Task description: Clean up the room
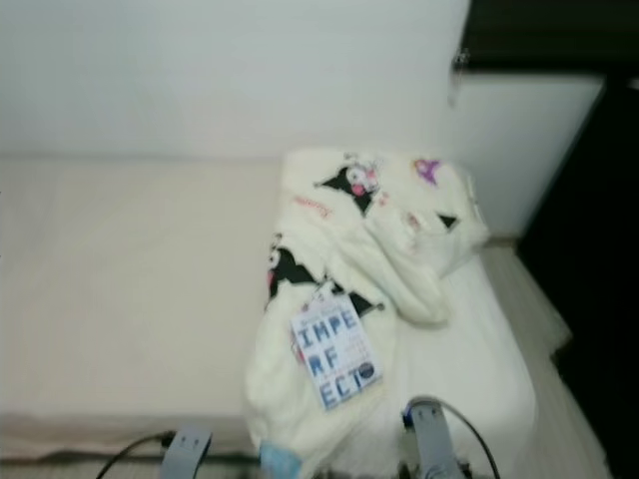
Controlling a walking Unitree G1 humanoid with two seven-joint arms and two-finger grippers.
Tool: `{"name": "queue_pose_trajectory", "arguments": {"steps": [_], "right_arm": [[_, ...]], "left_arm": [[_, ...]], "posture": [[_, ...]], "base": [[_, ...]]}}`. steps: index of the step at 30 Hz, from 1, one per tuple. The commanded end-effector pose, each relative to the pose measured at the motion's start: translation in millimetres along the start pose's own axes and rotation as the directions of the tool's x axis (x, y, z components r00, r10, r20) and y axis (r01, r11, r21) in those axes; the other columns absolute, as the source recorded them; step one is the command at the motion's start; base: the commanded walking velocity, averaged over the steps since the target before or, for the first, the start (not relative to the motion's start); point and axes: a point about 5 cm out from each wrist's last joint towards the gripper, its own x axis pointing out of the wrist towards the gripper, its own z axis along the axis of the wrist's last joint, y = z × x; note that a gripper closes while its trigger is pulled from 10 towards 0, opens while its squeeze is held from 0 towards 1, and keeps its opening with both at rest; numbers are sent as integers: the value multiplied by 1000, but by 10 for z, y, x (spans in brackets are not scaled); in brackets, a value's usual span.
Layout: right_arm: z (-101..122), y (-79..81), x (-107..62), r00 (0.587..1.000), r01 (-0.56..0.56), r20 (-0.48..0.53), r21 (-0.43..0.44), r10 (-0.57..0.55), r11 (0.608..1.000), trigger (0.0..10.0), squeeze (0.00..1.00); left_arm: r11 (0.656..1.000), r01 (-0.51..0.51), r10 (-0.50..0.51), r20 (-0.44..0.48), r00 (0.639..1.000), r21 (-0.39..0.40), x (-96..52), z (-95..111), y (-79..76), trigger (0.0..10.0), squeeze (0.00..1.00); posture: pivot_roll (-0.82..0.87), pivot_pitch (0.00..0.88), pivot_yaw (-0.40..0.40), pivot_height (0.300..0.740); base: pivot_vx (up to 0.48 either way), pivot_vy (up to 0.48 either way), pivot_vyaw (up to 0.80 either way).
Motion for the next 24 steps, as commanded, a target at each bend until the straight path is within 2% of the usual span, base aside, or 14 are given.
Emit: {"name": "queue_pose_trajectory", "arguments": {"steps": [1,2,3,5,7,8,10,11,14,18,22,24], "right_arm": [[-5,120,2,999,-36,3,21,36,999,10000,0],[-5,120,2,999,-36,3,21,36,999,10000,0],[81,109,7,999,-41,36,108,37,993,10000,0],[109,103,8,998,-43,47,139,36,989,10000,0],[226,102,12,995,-72,90,265,50,962,10000,0],[226,102,12,995,-72,90,265,50,962,10000,0],[299,115,13,991,-106,119,349,69,931,10000,0],[299,115,13,991,-106,119,349,69,931,10000,0],[302,154,16,989,-141,100,499,104,855,10000,0],[251,159,17,992,-126,70,530,105,839,10000,0],[171,65,14,997,-77,55,569,55,819,10000,0],[171,18,13,997,-67,60,616,38,785,10000,0]], "left_arm": [[1000,-11,11,-68,998,-3,-39,-207,43,10000,0],[1000,-11,11,-68,998,-3,-39,-207,43,10000,0],[1000,-10,11,-69,998,2,-39,-208,44,10000,0],[1000,-11,11,-70,998,3,-40,-209,45,10000,0],[1000,-11,12,-73,997,16,-40,-212,49,10000,0],[1000,-11,12,-73,997,16,-40,-212,49,10000,0],[1000,-10,12,-75,997,26,-42,-214,53,10000,0],[1000,-10,12,-75,997,26,-42,-214,53,10000,0],[999,-9,12,-78,997,41,-43,-218,58,10000,0],[999,-9,13,-78,997,46,-43,-219,59,10000,0],[998,-8,13,-81,997,56,-45,-227,61,10000,0],[998,-7,13,-84,996,66,-46,-230,64,10000,0]], "posture": [[-64,50,-19,740],[-64,50,-19,740],[-63,53,-19,740],[-63,53,-19,740],[-65,54,-16,740],[-65,54,-16,740],[-67,54,-14,740],[-67,54,-14,740],[-67,54,-13,740],[-64,56,-15,730],[-62,61,-13,710],[-63,63,-11,700]], "base": [[0,0,0],[0,0,0],[0,0,0],[0,0,0],[0,0,0],[0,0,0],[0,0,0],[0,0,0],[0,0,0],[0,0,0],[0,0,0],[0,0,0]]}}
